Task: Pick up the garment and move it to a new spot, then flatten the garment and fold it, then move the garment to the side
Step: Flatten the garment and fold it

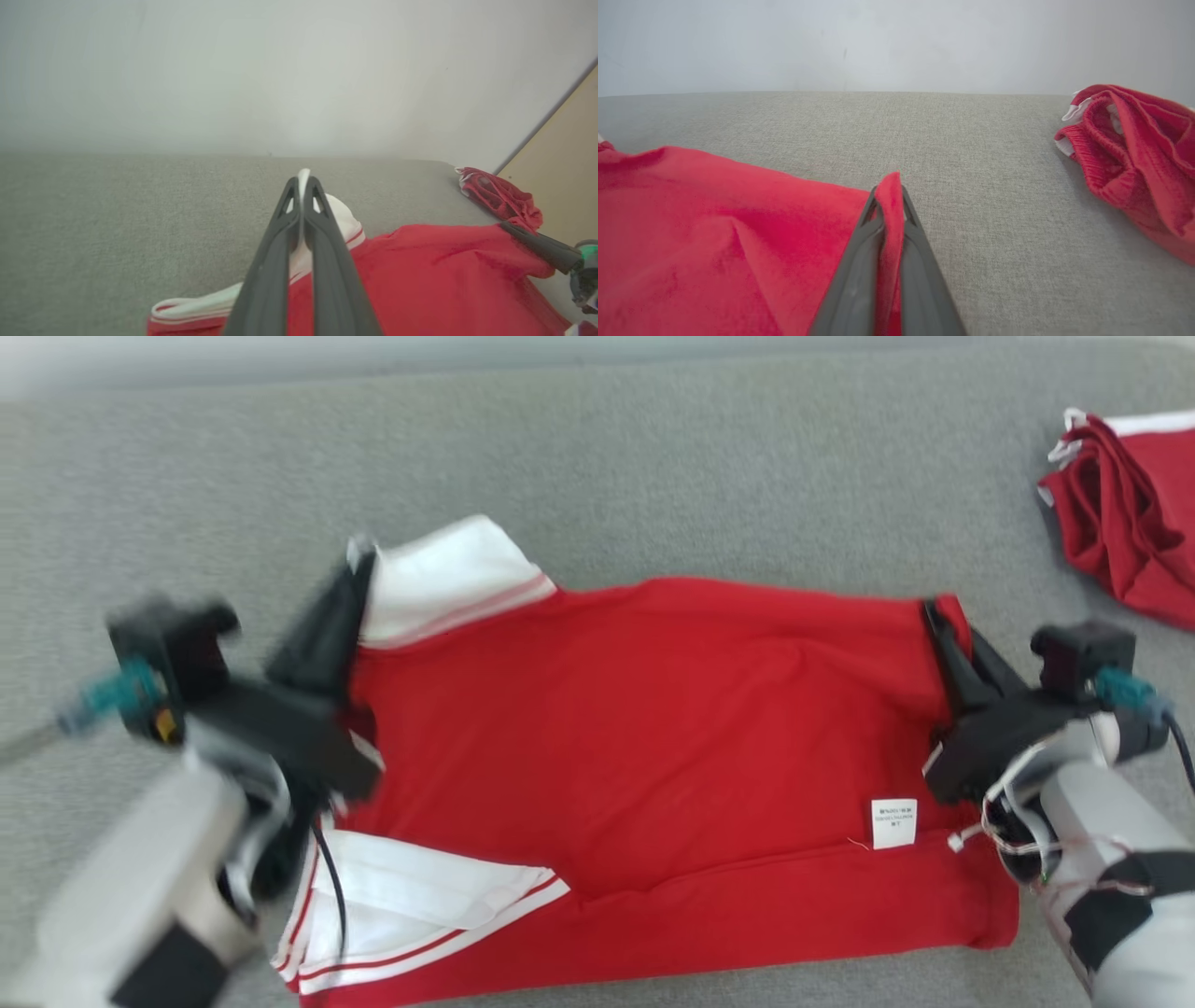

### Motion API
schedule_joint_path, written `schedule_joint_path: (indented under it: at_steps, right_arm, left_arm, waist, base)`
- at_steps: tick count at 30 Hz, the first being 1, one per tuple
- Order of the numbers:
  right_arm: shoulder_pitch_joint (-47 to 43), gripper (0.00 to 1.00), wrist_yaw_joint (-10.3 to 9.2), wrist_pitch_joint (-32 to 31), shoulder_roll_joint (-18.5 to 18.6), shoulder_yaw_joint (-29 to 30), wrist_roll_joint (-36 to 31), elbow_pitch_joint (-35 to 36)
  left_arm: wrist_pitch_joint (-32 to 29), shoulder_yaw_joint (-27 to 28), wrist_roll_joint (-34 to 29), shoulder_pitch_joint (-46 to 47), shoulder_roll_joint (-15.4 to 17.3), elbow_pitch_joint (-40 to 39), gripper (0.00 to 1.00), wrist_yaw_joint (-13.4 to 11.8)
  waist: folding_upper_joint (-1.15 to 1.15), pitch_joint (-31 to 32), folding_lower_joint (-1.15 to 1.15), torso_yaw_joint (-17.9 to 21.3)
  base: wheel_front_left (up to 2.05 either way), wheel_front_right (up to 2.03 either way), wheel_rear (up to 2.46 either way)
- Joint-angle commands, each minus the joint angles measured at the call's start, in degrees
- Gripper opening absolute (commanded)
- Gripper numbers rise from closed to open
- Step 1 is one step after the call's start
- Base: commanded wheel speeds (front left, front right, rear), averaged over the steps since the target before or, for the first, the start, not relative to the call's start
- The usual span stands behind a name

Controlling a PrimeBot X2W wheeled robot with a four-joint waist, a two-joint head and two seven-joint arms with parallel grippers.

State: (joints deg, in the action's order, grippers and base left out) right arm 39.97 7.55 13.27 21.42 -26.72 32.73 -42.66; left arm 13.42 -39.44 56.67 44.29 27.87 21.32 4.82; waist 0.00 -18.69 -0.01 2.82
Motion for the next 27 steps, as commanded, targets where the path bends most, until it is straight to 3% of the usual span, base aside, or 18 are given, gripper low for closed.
schedule_joint_path:
  at_steps: [1,10,16,23,25,26,27]
  right_arm:
    - [-1.32,0.00,-0.16,0.64,0.40,0.02,0.40,0.19]
    - [-6.95,0.00,-0.16,1.92,2.47,4.03,1.02,3.15]
    - [-14.43,0.00,-0.16,1.93,2.48,10.97,-0.86,12.72]
    - [-22.52,0.00,-0.16,1.87,0.83,13.99,-2.72,18.97]
    - [-23.89,0.46,-0.16,1.86,0.59,14.86,-2.82,19.65]
    - [-24.60,1.00,-0.16,1.87,0.29,15.40,-2.74,20.09]
    - [-25.24,1.00,-0.16,1.86,0.08,15.77,-2.74,20.48]
  left_arm:
    - [0.57,0.18,0.29,-2.94,0.41,-1.95,0.00,-0.78]
    - [1.79,4.44,-0.21,-18.50,0.43,-14.93,0.00,-6.29]
    - [1.75,9.16,-2.39,-26.75,-2.30,-19.34,0.00,-7.32]
    - [1.77,11.64,-5.12,-33.88,-5.64,-19.06,0.00,-7.16]
    - [1.77,12.55,-5.97,-35.30,-6.52,-18.17,0.00,-7.31]
    - [1.77,12.70,-6.80,-35.81,-6.68,-17.64,0.51,-7.12]
    - [1.77,13.06,-7.30,-36.18,-7.12,-17.25,1.00,-7.00]
  waist:
    - [0.00,1.70,0.01,-1.26]
    - [0.00,3.42,0.01,-2.67]
    - [0.00,4.70,0.01,-3.33]
    - [0.00,5.80,0.01,-2.99]
    - [0.00,6.02,0.01,-2.92]
    - [0.00,6.12,0.01,-2.90]
    - [0.00,6.22,0.01,-2.88]
  base:
    - [0.00,0.00,0.00]
    - [0.00,0.00,0.00]
    - [0.00,0.00,0.00]
    - [0.00,0.00,0.00]
    - [0.00,0.00,0.00]
    - [0.00,0.00,0.00]
    - [0.00,0.00,0.00]
